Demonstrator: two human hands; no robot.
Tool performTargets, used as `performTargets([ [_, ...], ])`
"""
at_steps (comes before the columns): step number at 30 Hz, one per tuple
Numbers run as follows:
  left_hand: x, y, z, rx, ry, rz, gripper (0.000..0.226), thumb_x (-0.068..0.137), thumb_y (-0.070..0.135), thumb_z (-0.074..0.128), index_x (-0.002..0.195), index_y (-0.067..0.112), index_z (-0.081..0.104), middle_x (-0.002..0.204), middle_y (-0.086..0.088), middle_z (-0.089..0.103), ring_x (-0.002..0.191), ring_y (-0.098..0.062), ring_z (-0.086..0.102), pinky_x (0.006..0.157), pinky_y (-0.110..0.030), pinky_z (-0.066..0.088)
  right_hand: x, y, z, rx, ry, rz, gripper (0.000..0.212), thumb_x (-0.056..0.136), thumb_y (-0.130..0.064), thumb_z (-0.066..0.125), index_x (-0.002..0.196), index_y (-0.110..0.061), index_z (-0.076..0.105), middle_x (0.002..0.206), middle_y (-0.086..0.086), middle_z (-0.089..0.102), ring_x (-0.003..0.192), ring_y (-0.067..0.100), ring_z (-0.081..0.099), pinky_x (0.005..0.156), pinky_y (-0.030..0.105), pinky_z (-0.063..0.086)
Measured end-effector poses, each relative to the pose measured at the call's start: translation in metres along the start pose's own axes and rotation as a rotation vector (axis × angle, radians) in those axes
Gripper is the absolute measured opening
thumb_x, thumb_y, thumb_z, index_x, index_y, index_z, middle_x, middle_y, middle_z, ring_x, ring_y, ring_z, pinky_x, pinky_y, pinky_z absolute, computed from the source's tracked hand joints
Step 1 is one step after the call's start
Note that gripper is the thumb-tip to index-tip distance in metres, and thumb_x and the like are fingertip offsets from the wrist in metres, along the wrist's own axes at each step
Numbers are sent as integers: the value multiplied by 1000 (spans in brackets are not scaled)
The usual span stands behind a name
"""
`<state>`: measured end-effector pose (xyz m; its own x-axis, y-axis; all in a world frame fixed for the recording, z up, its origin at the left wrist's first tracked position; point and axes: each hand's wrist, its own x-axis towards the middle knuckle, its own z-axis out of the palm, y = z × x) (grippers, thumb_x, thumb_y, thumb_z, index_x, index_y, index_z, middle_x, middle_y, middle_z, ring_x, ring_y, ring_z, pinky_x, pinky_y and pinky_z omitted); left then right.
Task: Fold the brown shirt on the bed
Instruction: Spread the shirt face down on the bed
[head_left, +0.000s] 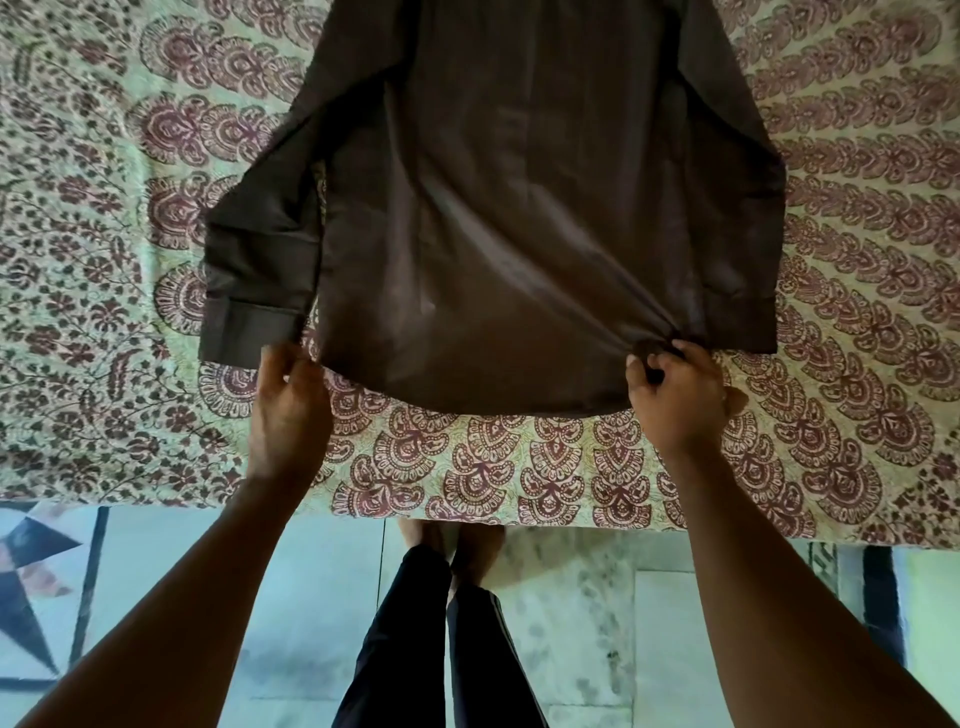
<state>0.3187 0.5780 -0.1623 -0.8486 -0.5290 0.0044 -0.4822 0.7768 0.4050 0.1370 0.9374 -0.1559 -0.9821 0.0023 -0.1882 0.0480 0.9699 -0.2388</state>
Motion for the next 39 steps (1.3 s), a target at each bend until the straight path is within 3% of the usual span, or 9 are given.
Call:
performTargets([
  [5, 9, 12, -6, -211, 67, -194, 21, 94, 4, 59, 113, -3, 54, 113, -25, 53, 95, -33, 53, 76, -39, 42, -3, -5, 10, 30, 93, 63, 26, 90, -32, 64, 100, -10, 74, 135, 21, 54, 125, 44, 48, 104, 60, 41],
  [9, 36, 29, 7, -305, 38, -412, 40, 94, 21, 69, 120, -3, 49, 121, -24, 56, 114, -37, 52, 88, -39, 37, 1, -14, 12, 174, 237, 437, 21, 98, -31, 59, 108, -17, 72, 149, 21, 37, 127, 49, 41, 100, 54, 41],
  [14, 54, 33, 14, -348, 45, -624, 29, 94, 12, 65, 117, -2, 56, 123, -23, 62, 122, -39, 52, 101, -41, 38, 23, 8, 18, 446, 280, 499, 21, 92, -19, 67, 108, -6, 73, 110, 28, 68, 94, 35, 67, 92, 35, 51],
  [16, 55, 31, 12, -294, 58, -633, 24, 97, 14, 61, 115, -3, 63, 122, -24, 64, 120, -40, 55, 99, -43, 40, 27, 13, 18, 515, 279, 530, 16, 85, -10, 72, 99, -3, 76, 96, 25, 74, 82, 25, 65, 89, 42, 57],
  [21, 48, 21, 5, -261, 24, -580, 21, 95, 13, 64, 112, 1, 67, 118, -22, 66, 113, -33, 53, 89, -36, 39, 20, 12, 11, 575, 258, 640, 14, 83, -3, 72, 93, -6, 81, 94, 19, 78, 88, 32, 73, 79, 25, 49],
  [26, 39, 26, -7, -207, -1, -571, 26, 89, 5, 66, 113, 6, 55, 130, -22, 50, 112, -33, 47, 89, -42, 43, 12, -3, -1, 390, 215, 624, 19, 82, -8, 72, 100, -10, 77, 118, 22, 67, 105, 40, 64, 81, 34, 49],
  [30, 39, 40, 1, 13, 49, -165, 37, 78, 9, 69, 113, 11, 58, 130, -21, 48, 115, -42, 47, 90, -55, 47, -3, -39, 12, 164, 349, 169, 33, 75, -13, 71, 108, -11, 68, 126, 22, 52, 116, 44, 49, 92, 47, 45],
  [34, 65, 74, 35, 71, -179, 350, 54, 87, 37, 62, 138, 21, 55, 158, -6, 40, 140, -33, 41, 103, -49, 41, 6, -102, 38, 74, 179, -133, 50, 85, -32, 70, 132, -19, 58, 150, 14, 42, 130, 41, 41, 96, 52, 44],
  [39, 75, 72, 66, 272, -358, 488, 81, 92, 76, 37, 161, 40, 16, 173, -2, 1, 158, -31, 7, 121, -60, 19, -13, -107, 69, -99, -59, -313, 66, 97, -63, 43, 158, -40, 27, 172, -2, 8, 157, 27, 12, 116, 59, 24],
])
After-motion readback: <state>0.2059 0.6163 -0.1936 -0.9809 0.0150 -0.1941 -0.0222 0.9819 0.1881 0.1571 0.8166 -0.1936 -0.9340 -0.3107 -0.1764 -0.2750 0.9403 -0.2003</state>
